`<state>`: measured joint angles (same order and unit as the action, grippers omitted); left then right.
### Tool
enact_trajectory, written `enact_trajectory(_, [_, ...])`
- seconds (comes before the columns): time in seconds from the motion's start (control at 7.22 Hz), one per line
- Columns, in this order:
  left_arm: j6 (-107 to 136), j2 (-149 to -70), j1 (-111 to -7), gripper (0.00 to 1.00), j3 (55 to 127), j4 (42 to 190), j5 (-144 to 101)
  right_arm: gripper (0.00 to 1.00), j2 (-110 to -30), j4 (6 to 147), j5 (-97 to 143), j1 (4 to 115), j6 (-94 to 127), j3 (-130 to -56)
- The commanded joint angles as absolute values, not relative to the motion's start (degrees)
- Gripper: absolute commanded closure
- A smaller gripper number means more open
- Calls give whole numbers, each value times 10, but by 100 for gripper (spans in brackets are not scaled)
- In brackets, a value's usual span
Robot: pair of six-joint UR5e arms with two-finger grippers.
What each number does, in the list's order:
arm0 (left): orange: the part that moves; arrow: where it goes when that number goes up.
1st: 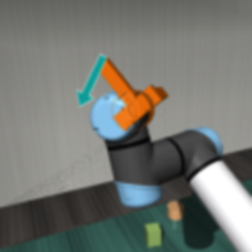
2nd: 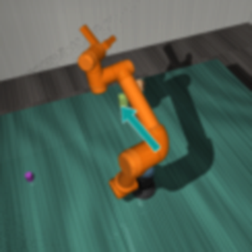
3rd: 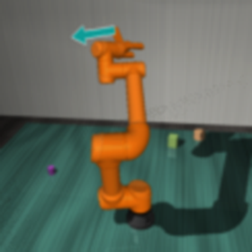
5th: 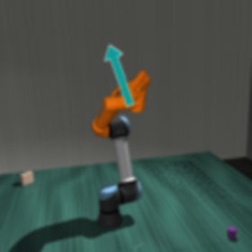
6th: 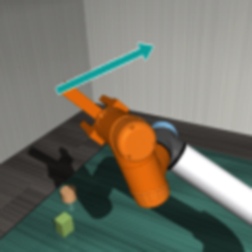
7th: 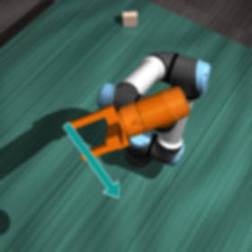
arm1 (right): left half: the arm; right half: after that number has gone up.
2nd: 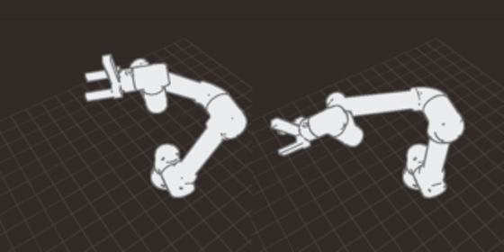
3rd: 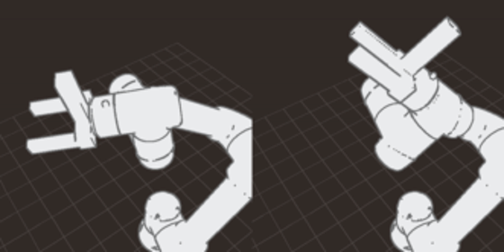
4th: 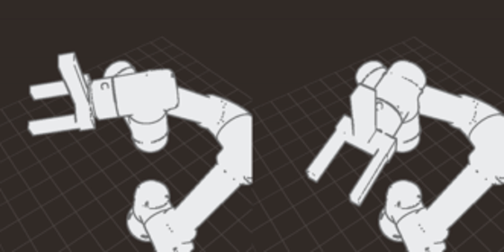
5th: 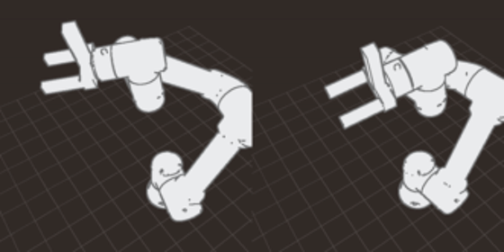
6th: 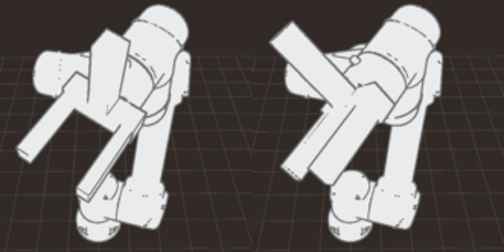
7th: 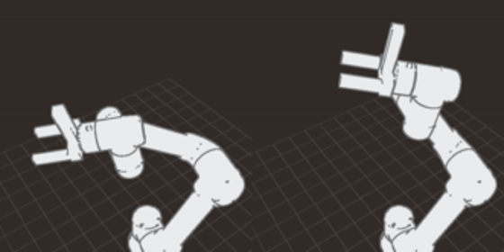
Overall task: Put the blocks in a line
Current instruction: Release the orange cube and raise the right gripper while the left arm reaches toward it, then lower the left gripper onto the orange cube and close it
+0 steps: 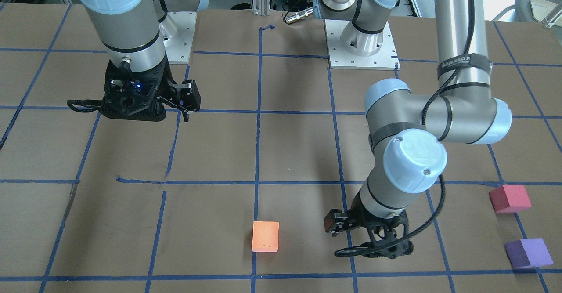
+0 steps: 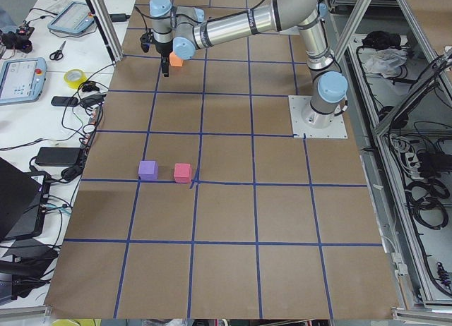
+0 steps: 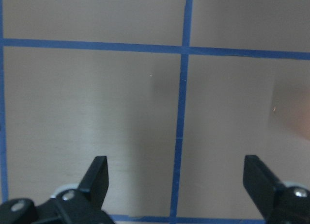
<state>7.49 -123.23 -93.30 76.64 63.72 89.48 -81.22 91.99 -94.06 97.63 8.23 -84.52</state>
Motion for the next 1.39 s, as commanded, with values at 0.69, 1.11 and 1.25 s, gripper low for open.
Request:
enact_trajectory(0.69, [176,-1333,-1059,0,682,608,902,0,-853,954,-890,909,55,-854])
enact_trajectory(1.11, [167,-1354,-1062,0,686,608,901,0,-869,947,-897,906,50,-861])
enact_trajectory(1.25, [168,-1366,-1062,0,691,608,901,0,-879,934,-898,908,50,-865])
